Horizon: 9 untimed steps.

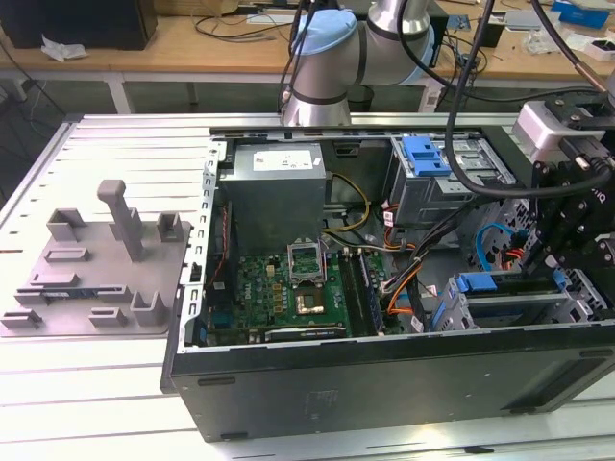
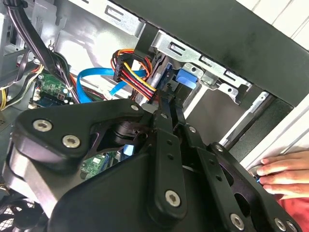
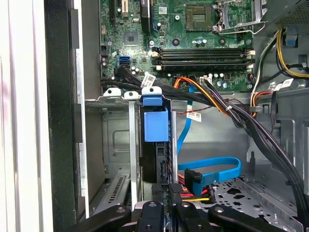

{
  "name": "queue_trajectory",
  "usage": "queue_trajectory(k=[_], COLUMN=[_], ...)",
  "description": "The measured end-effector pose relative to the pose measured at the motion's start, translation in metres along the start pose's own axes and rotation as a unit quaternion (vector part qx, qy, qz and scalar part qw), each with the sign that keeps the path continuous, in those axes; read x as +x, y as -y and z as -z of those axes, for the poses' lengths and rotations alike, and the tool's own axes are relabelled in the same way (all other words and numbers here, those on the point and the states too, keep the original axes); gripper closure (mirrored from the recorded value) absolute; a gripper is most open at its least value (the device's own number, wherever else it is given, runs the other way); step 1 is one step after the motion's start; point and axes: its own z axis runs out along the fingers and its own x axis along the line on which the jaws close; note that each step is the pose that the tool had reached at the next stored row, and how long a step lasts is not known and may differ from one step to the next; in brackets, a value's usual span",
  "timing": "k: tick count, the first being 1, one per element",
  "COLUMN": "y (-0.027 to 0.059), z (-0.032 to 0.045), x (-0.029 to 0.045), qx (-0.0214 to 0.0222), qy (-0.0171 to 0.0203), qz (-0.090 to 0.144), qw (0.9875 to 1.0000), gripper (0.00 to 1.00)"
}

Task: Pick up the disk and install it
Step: 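Insert the first disk wire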

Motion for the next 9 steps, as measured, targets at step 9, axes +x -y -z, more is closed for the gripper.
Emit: queue_trajectory(k=[9], y=[0.0], z=[0.0], x=[-0.001], qx=[0.0], qy=[0.0], qz=[0.0], qw=[1.0], gripper=[0.84])
